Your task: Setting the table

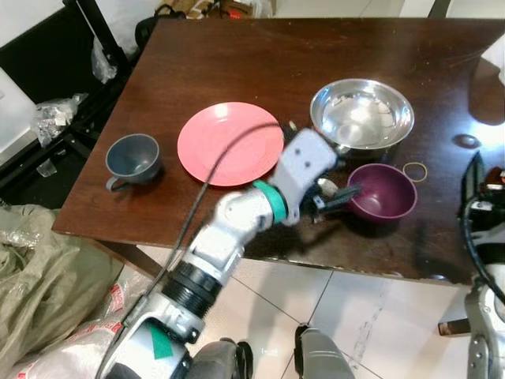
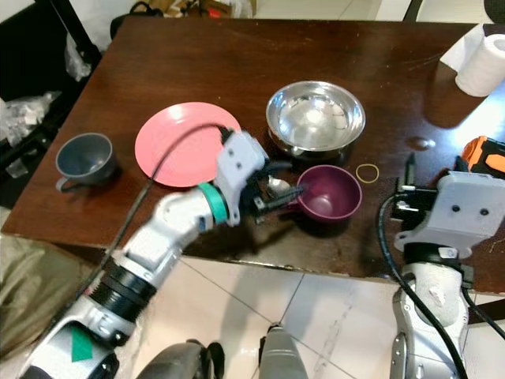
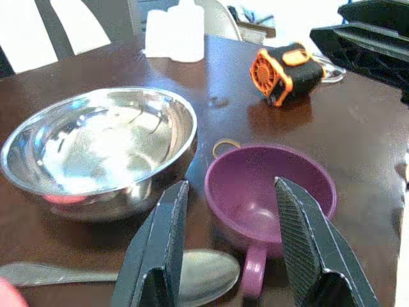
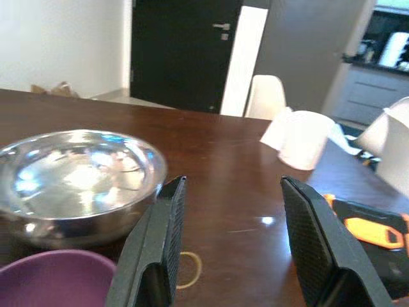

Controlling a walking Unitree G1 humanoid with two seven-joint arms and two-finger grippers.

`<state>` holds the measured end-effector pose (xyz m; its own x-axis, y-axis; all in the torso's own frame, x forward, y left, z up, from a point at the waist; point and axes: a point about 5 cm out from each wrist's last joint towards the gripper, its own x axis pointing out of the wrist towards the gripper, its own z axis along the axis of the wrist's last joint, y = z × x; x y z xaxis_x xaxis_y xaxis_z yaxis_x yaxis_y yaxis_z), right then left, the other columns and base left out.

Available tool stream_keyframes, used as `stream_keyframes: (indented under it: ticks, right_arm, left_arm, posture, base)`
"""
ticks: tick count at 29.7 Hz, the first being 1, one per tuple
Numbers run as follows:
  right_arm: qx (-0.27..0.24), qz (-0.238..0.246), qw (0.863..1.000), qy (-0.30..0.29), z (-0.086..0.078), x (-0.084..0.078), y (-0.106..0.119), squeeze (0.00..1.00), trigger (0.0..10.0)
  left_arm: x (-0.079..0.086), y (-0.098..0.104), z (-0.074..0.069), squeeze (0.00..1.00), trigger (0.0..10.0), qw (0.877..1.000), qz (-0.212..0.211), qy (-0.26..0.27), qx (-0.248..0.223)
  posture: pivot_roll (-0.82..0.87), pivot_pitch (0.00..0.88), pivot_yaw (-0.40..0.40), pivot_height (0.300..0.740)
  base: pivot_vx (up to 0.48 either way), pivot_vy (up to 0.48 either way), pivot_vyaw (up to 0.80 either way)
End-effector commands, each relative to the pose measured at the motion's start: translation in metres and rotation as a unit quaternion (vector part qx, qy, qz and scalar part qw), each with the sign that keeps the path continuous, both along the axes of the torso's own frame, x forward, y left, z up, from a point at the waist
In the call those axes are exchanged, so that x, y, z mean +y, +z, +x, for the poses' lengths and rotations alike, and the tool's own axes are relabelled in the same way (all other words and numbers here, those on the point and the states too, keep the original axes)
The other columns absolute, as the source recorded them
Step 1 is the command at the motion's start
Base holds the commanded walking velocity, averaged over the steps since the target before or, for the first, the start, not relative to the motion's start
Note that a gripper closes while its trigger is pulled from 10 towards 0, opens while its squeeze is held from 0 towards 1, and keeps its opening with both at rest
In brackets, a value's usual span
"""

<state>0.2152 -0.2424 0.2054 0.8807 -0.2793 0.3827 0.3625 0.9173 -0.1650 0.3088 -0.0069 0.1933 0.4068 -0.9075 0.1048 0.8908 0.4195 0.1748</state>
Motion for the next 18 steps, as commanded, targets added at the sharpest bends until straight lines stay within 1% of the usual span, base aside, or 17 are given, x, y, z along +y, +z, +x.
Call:
stream_keyframes:
  ticks: [1, 3, 4, 6, 7, 8, 9, 10, 12, 13, 14, 16, 18]
  right_arm:
    - [0.01, 0.01, 1.0, 0.005, -0.002, 0.003, -0.004, 0.0, 10.0]
    - [0.018, 0.02, 1.0, -0.014, -0.006, 0.001, -0.012, 0.0, 10.0]
    - [0.018, 0.02, 1.0, -0.014, -0.006, 0.001, -0.012, 0.0, 10.0]
    - [0.02, 0.004, 0.997, -0.078, -0.016, -0.014, -0.014, 0.0, 10.0]
    - [0.02, 0.004, 0.997, -0.078, -0.016, -0.014, -0.014, 0.0, 10.0]
    - [0.018, -0.002, 0.995, -0.1, -0.02, -0.02, -0.013, 0.0, 10.0]
    - [0.02, -0.009, 0.992, -0.125, -0.027, -0.028, -0.013, 0.0, 10.0]
    - [0.024, -0.013, 0.99, -0.139, -0.034, -0.033, -0.013, 0.0, 10.0]
    - [0.024, -0.013, 0.99, -0.139, -0.034, -0.033, -0.013, 0.0, 10.0]
    - [0.028, -0.016, 0.989, -0.146, -0.038, -0.035, -0.013, 0.0, 10.0]
    - [0.038, -0.019, 0.988, -0.148, -0.044, -0.037, -0.016, 0.0, 10.0]
    - [0.06, -0.016, 0.988, -0.14, -0.052, -0.037, -0.022, 0.0, 10.0]
    - [0.073, -0.012, 0.989, -0.13, -0.055, -0.036, -0.028, 0.0, 10.0]
  left_arm:
    - [0.004, -0.006, -0.002, 0.0, 10.0, 1.0, 0.005, -0.01, 0.016]
    - [0.004, -0.013, -0.003, 0.0, 10.0, 0.999, 0.021, -0.022, 0.02]
    - [0.004, -0.013, -0.003, 0.0, 10.0, 0.999, 0.021, -0.022, 0.02]
    - [-0.009, -0.026, -0.004, 0.0, 10.0, 0.998, 0.046, -0.02, 0.025]
    - [-0.009, -0.026, -0.004, 0.0, 10.0, 0.998, 0.046, -0.02, 0.025]
    - [-0.013, -0.03, -0.004, 0.0, 10.0, 0.998, 0.053, -0.022, 0.027]
    - [-0.019, -0.033, -0.006, 0.0, 10.0, 0.997, 0.061, -0.029, 0.024]
    - [-0.022, -0.035, -0.007, 0.51, 10.0, 0.997, 0.068, -0.036, 0.024]
    - [-0.022, -0.035, -0.007, 0.51, 10.0, 0.997, 0.068, -0.036, 0.024]
    - [-0.024, -0.036, -0.007, 0.51, 10.0, 0.996, 0.073, -0.04, 0.024]
    - [-0.025, -0.039, -0.008, 1.0, 10.0, 0.995, 0.082, -0.048, 0.026]
    - [-0.028, -0.044, -0.008, 1.0, 10.0, 0.994, 0.095, -0.049, 0.026]
    - [-0.031, -0.048, -0.007, 1.0, 10.0, 0.994, 0.102, -0.039, 0.024]
  posture:
    - [-0.09, 0.09, 0.176, 0.74]
    - [-0.09, 0.091, 0.178, 0.74]
    - [-0.09, 0.091, 0.178, 0.74]
    - [-0.11, 0.096, 0.188, 0.74]
    - [-0.11, 0.096, 0.188, 0.74]
    - [-0.11, 0.096, 0.188, 0.74]
    - [-0.12, 0.098, 0.193, 0.74]
    - [-0.13, 0.099, 0.197, 0.74]
    - [-0.13, 0.099, 0.197, 0.74]
    - [-0.13, 0.099, 0.198, 0.74]
    - [-0.14, 0.1, 0.202, 0.74]
    - [-0.15, 0.101, 0.205, 0.74]
    - [-0.16, 0.101, 0.209, 0.74]
  base:
    - [0.0, 0.0, 0.0]
    - [0.0, 0.0, 0.0]
    - [0.0, 0.0, 0.0]
    - [0.0, 0.0, 0.0]
    - [0.0, 0.0, 0.0]
    - [0.0, 0.0, 0.0]
    - [0.0, 0.0, 0.0]
    - [0.0, 0.0, 0.0]
    - [0.0, 0.0, 0.0]
    - [0.0, 0.0, 0.0]
    - [0.0, 0.0, 0.0]
    - [0.0, 0.0, 0.0]
    - [0.0, 0.0, 0.0]
